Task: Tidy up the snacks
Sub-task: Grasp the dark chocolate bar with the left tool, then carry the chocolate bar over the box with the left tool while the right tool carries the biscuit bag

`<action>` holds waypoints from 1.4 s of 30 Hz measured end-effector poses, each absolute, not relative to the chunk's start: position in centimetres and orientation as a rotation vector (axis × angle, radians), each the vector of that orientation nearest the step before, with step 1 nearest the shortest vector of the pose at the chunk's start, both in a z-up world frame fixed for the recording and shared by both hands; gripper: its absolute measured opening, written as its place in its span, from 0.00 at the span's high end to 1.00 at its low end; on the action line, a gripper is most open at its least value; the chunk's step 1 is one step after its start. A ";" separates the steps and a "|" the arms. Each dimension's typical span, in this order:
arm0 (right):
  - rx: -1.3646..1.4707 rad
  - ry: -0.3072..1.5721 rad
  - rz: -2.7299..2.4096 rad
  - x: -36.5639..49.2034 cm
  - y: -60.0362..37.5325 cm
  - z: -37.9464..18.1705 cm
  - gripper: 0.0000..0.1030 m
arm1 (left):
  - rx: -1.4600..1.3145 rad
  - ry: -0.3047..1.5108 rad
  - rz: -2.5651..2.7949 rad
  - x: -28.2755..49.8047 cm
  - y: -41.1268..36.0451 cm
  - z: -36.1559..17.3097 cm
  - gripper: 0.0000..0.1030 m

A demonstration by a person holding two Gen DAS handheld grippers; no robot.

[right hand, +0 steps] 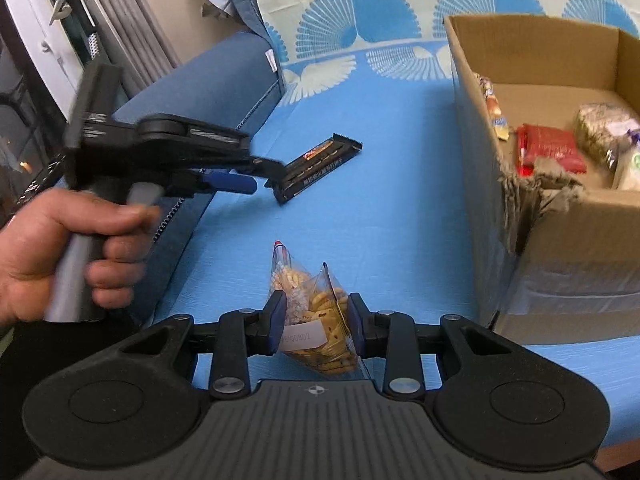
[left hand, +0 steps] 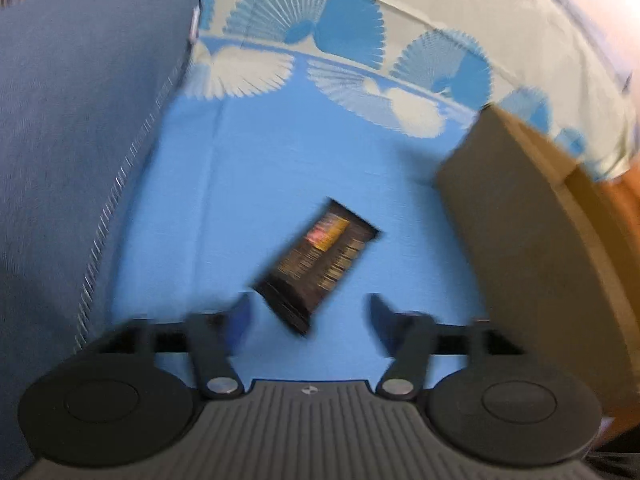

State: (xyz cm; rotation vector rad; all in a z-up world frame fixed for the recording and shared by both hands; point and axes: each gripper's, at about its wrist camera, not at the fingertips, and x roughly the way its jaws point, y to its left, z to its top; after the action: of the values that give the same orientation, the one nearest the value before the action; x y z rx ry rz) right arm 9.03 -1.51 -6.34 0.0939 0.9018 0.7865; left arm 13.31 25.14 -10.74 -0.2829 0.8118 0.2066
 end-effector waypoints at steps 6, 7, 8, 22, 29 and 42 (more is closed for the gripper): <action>0.069 0.901 0.788 9.0 -1.4 -6.8 0.66 | -0.190 0.778 0.245 15.3 24.4 -12.4 0.10; 0.054 0.895 0.795 8.9 -1.3 -6.7 0.66 | -0.184 0.777 0.244 15.5 24.3 -12.5 0.10; 0.038 0.890 0.804 8.7 -1.3 -6.7 0.66 | -0.178 0.774 0.240 15.7 24.2 -12.6 0.10; -0.010 0.881 0.836 8.8 -0.9 -6.6 0.66 | -0.056 0.802 0.179 17.4 22.6 -14.1 0.46; -0.036 0.829 0.829 8.0 -1.0 -6.1 0.67 | -0.077 0.792 0.167 16.7 22.4 -13.6 0.58; 0.059 0.645 0.817 7.7 -3.6 -2.6 0.67 | -0.146 0.613 0.171 13.1 20.9 -8.2 0.58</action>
State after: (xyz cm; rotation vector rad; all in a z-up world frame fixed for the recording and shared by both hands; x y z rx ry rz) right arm 7.69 -3.63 -2.61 0.0593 0.6454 0.8170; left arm 13.10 20.86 -8.16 -0.1458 0.6127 0.1712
